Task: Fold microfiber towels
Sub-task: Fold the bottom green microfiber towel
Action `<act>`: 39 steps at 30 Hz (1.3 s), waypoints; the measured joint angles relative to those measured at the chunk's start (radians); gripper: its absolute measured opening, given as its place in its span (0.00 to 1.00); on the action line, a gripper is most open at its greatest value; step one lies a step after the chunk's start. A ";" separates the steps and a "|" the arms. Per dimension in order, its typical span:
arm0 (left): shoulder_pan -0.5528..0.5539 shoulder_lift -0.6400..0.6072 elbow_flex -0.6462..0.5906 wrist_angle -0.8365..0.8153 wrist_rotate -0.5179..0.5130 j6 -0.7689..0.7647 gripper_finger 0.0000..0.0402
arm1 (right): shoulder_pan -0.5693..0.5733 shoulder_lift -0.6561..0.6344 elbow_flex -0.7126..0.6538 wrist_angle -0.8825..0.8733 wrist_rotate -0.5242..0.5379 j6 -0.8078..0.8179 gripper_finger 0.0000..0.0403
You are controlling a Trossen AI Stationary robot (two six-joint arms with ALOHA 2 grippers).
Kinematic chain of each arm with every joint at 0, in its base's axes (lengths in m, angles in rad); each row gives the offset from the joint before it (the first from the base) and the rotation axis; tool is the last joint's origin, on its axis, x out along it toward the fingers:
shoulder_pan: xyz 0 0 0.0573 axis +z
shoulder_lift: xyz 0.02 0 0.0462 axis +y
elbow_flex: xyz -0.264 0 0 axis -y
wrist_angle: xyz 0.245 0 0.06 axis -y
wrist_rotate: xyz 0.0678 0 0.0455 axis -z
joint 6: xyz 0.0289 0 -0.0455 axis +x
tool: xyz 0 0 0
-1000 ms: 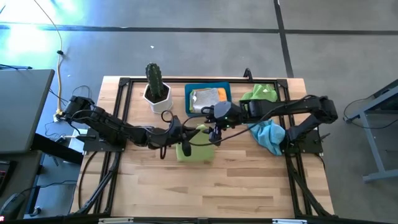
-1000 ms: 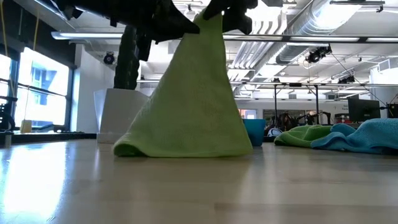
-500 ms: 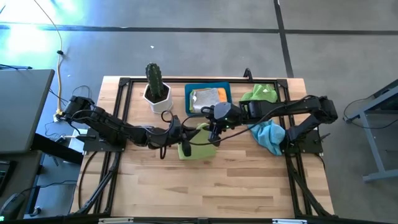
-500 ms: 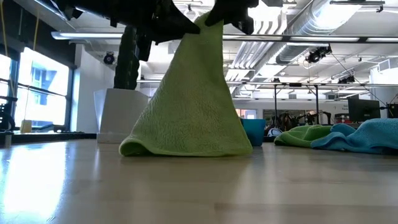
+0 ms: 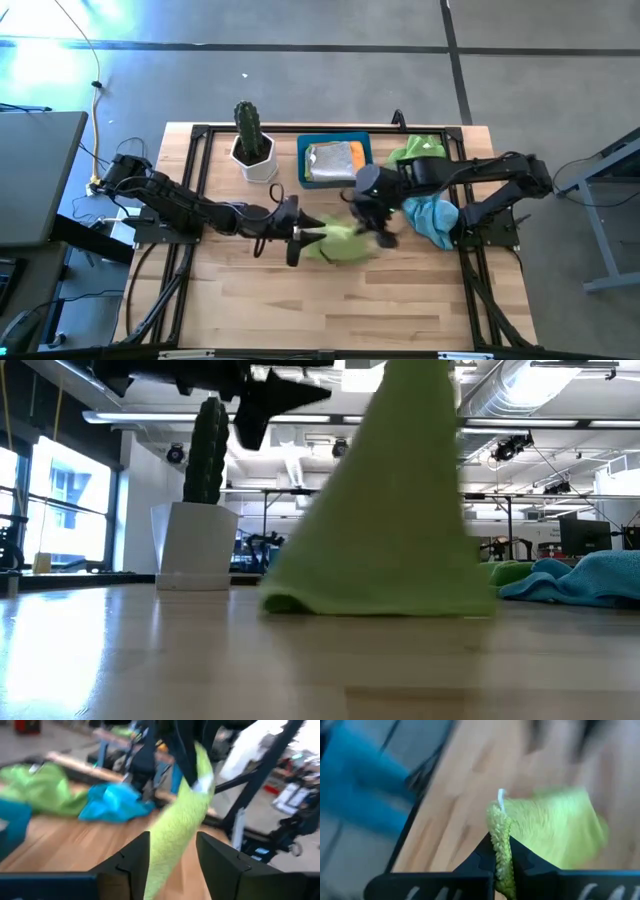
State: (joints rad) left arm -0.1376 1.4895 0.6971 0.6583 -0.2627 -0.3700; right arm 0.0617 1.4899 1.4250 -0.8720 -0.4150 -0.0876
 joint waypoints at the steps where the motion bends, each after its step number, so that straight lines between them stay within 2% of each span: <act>1: 0.004 0.000 0.000 0.029 0.013 0.018 0.39 | 0.006 -0.009 0.000 -0.018 -0.025 -0.088 0.00; 7: 0.050 0.000 0.000 0.153 0.027 0.051 0.39 | 0.046 -0.042 0.000 0.054 -0.002 -0.363 0.00; 14: 0.088 0.019 0.073 0.146 0.094 0.053 0.39 | 0.100 -0.034 0.001 0.317 -0.004 -0.411 0.00; 19: 0.092 0.072 0.149 0.149 0.202 0.075 0.39 | 0.111 -0.030 0.001 0.314 0.022 -0.392 0.00; 26: 0.082 0.179 0.233 0.147 0.543 0.067 0.39 | 0.115 -0.035 0.001 0.277 0.076 -0.318 0.00; 28: 0.074 0.195 0.243 0.144 0.596 0.064 0.39 | 0.111 -0.042 0.001 0.240 0.103 -0.298 0.00; 32: 0.071 0.209 0.256 0.147 0.638 0.044 0.39 | 0.110 -0.044 0.001 0.147 0.203 -0.261 0.00; 39: 0.080 0.209 0.258 0.132 0.635 0.041 0.39 | 0.110 -0.044 0.001 0.090 0.376 -0.280 0.00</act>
State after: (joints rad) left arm -0.0574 1.6989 0.9550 0.7900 0.3727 -0.3292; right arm 0.1715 1.4458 1.4258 -0.7820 -0.0391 -0.3675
